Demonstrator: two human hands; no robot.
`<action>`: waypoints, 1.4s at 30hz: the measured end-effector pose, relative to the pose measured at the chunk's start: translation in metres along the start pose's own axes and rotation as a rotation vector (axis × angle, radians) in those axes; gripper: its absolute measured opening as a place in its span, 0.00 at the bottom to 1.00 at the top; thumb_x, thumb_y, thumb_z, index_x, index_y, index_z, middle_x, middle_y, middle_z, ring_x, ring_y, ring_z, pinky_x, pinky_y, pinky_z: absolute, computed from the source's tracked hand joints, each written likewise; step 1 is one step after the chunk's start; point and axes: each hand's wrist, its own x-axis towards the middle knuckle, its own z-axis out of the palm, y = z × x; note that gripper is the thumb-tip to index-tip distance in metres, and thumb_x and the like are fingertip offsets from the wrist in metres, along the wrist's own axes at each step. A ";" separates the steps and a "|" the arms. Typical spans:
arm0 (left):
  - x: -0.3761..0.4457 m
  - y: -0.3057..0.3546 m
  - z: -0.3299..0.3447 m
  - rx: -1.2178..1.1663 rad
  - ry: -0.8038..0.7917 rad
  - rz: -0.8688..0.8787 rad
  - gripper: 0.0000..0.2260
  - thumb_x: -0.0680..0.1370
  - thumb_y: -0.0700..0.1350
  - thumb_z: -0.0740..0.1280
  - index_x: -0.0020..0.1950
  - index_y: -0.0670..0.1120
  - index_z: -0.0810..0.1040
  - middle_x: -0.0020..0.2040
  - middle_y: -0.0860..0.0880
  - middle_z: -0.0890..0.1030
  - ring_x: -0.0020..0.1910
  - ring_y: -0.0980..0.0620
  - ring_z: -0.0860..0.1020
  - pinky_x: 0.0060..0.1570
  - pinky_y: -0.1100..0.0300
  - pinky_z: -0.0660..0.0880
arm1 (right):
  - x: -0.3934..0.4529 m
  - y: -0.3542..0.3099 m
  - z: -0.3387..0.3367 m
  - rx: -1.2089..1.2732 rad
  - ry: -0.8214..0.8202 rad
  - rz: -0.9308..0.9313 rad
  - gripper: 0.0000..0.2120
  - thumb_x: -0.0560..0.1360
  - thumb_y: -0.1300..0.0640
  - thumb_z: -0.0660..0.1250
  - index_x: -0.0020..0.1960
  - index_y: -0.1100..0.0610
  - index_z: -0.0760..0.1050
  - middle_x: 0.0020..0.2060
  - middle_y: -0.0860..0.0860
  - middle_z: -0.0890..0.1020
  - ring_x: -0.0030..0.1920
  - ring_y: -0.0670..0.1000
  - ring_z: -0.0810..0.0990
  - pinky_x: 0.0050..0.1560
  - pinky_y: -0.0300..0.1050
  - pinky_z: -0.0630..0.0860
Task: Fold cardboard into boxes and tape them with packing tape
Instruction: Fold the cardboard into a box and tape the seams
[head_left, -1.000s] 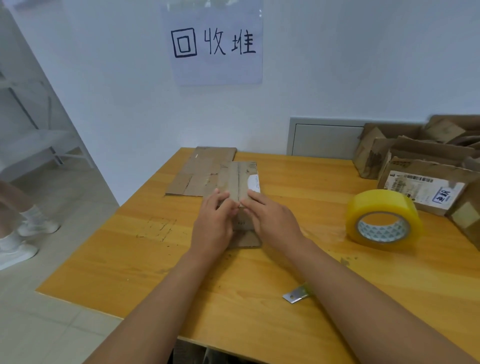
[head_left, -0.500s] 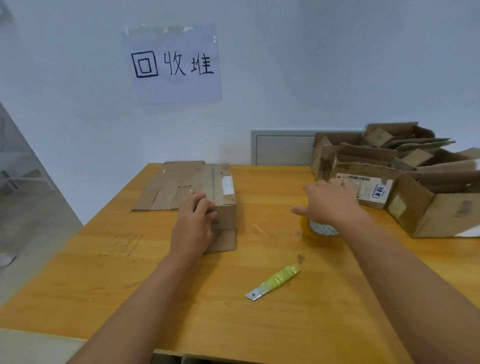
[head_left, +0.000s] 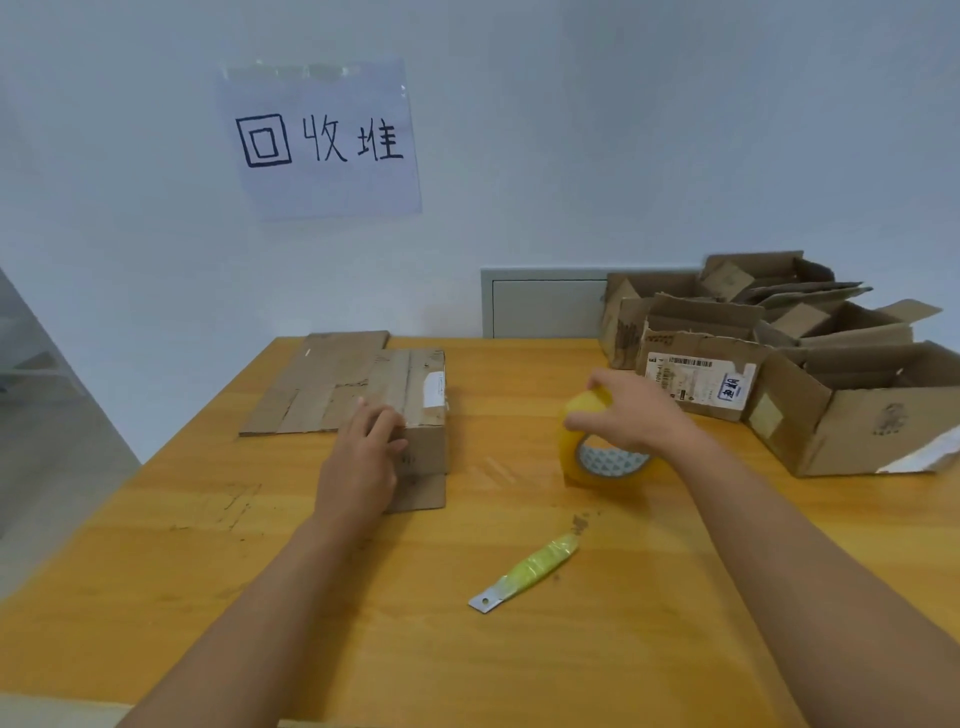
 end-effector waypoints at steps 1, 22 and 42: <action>-0.001 0.000 0.000 -0.007 0.002 -0.012 0.09 0.77 0.32 0.67 0.52 0.44 0.76 0.58 0.49 0.75 0.71 0.40 0.68 0.37 0.58 0.73 | 0.001 0.003 0.002 0.075 0.038 0.018 0.17 0.72 0.44 0.69 0.52 0.53 0.71 0.46 0.52 0.77 0.47 0.53 0.74 0.42 0.48 0.70; -0.008 -0.005 0.021 0.030 0.066 -0.003 0.14 0.77 0.35 0.68 0.61 0.46 0.79 0.64 0.43 0.75 0.73 0.38 0.66 0.66 0.43 0.69 | 0.013 -0.041 0.022 -0.335 -0.017 -0.191 0.18 0.81 0.59 0.53 0.65 0.50 0.74 0.63 0.53 0.78 0.62 0.57 0.74 0.63 0.55 0.68; -0.007 -0.005 0.017 -0.044 0.036 -0.079 0.13 0.83 0.43 0.62 0.67 0.51 0.75 0.67 0.46 0.72 0.68 0.45 0.67 0.55 0.44 0.77 | 0.006 -0.049 0.017 0.185 0.108 -0.074 0.37 0.67 0.32 0.71 0.66 0.55 0.72 0.54 0.48 0.73 0.53 0.51 0.71 0.49 0.45 0.67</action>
